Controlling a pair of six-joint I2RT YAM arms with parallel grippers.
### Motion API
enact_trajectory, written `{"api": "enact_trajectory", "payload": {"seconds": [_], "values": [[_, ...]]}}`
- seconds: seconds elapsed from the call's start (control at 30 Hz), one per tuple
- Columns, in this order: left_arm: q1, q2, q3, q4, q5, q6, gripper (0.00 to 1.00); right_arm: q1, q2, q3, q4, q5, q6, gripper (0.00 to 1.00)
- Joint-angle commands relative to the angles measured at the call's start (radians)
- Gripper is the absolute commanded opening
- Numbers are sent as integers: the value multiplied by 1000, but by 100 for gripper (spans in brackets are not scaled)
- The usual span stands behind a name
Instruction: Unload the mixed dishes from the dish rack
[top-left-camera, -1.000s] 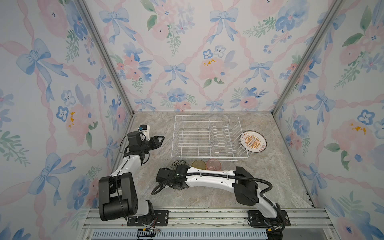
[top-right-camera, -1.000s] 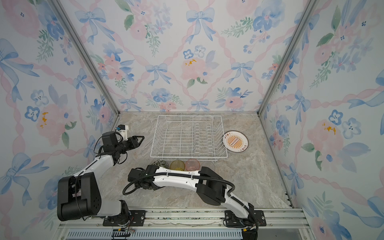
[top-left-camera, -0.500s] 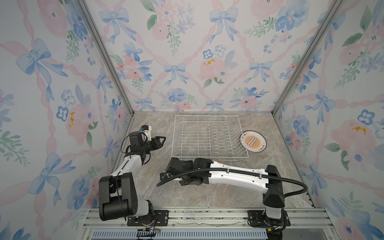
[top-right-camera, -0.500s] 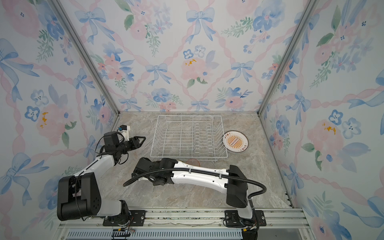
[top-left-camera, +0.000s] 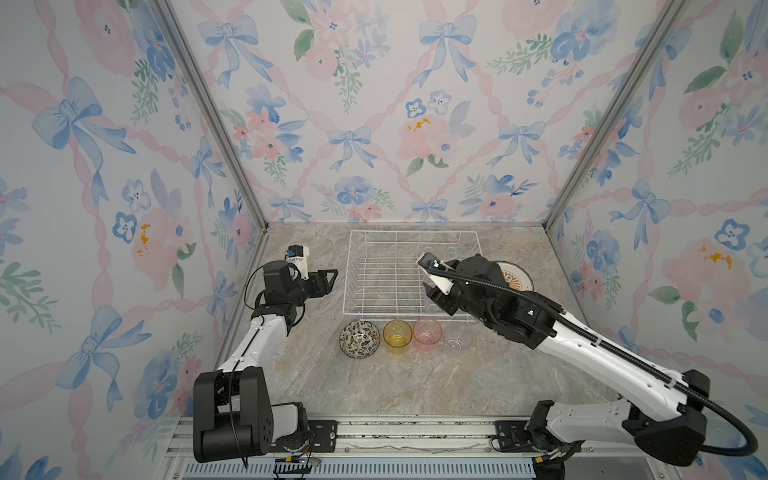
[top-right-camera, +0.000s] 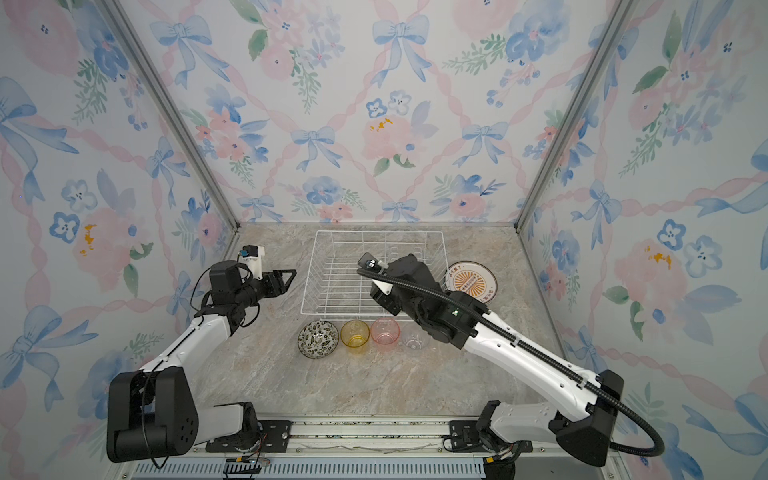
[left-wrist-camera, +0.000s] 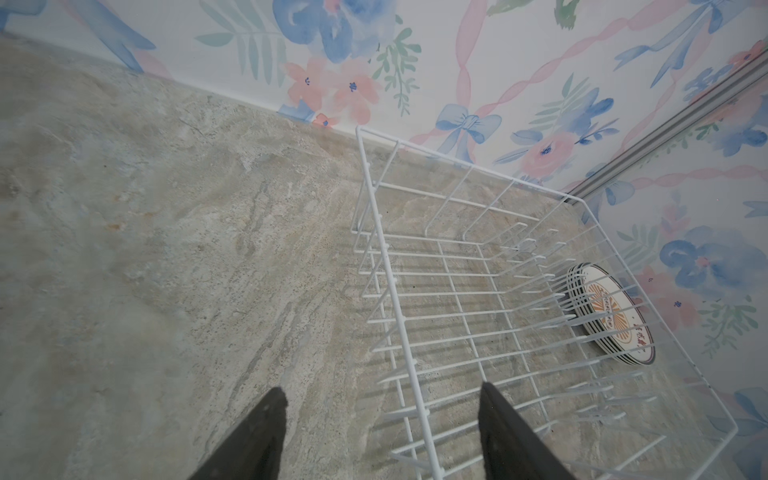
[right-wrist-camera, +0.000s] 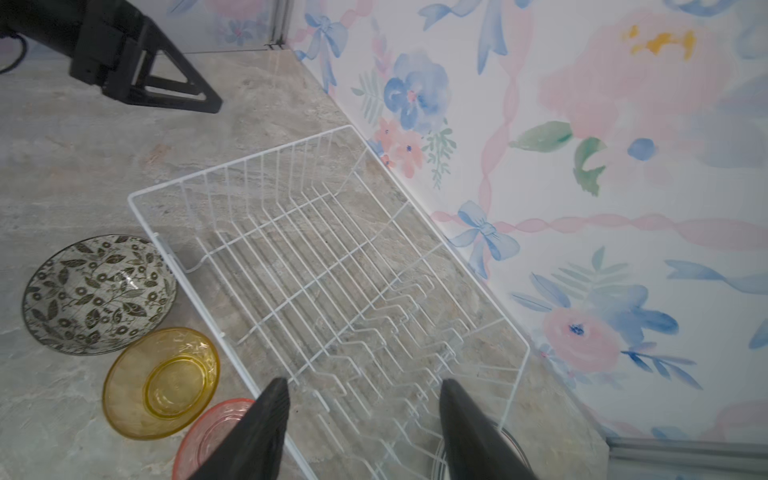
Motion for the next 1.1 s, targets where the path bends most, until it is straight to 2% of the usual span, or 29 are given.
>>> {"api": "enact_trajectory", "payload": {"seconds": [0.0, 0.13, 0.3, 0.33, 0.37, 0.4, 0.43, 0.53, 0.63, 0.77, 0.83, 0.93, 1.07], "values": [[-8, -54, -42, 40, -70, 20, 69, -124, -158, -138, 181, -75, 152, 67], [-15, -107, -72, 58, -119, 28, 72, -310, -322, -268, 225, -88, 244, 74], [-22, -136, -92, 75, -156, 41, 73, -510, -381, -323, 169, -105, 344, 77], [-22, -140, -96, 79, -165, 47, 77, -542, -378, -336, 164, -113, 363, 77], [-22, -142, -103, 88, -177, 55, 94, -568, -374, -349, 163, -121, 379, 77], [-23, -144, -113, 100, -189, 61, 98, -590, -371, -362, 166, -126, 392, 77], [-24, -145, -130, 119, -206, 73, 98, -609, -370, -380, 177, -127, 407, 77], [-23, -147, -220, 254, -244, 107, 98, -653, -373, -440, 232, -134, 435, 77], [-24, -123, -342, 475, -255, 174, 98, -680, -368, -483, 277, -126, 445, 78], [-24, -17, -470, 773, -275, 184, 98, -717, -339, -521, 320, -117, 461, 78], [-23, 26, -473, 789, -286, 194, 98, -733, -324, -533, 336, -109, 466, 78], [-28, 95, -514, 943, -297, 217, 98, -746, -310, -565, 385, -95, 452, 78], [-40, 127, -543, 1030, -342, 245, 98, -747, -288, -636, 481, -46, 437, 82]]}}
